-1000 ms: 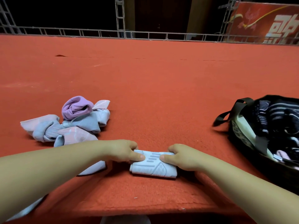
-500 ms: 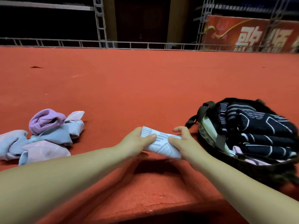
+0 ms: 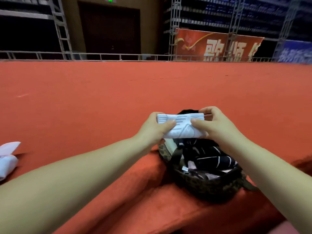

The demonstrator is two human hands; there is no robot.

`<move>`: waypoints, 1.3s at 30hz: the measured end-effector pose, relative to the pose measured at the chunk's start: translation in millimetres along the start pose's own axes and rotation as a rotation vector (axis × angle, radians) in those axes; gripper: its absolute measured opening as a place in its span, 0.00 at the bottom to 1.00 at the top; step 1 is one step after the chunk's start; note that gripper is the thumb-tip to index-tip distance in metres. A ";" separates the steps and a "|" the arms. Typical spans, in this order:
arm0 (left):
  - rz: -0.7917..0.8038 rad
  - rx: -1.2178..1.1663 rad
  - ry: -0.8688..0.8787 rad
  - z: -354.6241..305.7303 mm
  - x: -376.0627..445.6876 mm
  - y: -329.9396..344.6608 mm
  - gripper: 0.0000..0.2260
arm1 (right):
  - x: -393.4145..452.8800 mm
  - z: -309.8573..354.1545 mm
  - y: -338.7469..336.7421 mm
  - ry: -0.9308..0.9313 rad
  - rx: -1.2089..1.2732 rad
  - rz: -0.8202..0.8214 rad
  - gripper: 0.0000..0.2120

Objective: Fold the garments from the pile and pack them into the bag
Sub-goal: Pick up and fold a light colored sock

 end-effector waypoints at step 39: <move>0.217 0.405 -0.084 19.1 168.1 73.3 0.06 | 84.1 -95.7 8.6 -0.076 -1.052 0.733 0.45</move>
Point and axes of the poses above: each hand's wrist, its own x-axis towards the middle knuckle, its own y-axis out of the palm, z = x × y, the point moved 9 cm from there along x, towards the middle knuckle, and after that the axes turned 8 degrees about x, right-handed, at the moved point
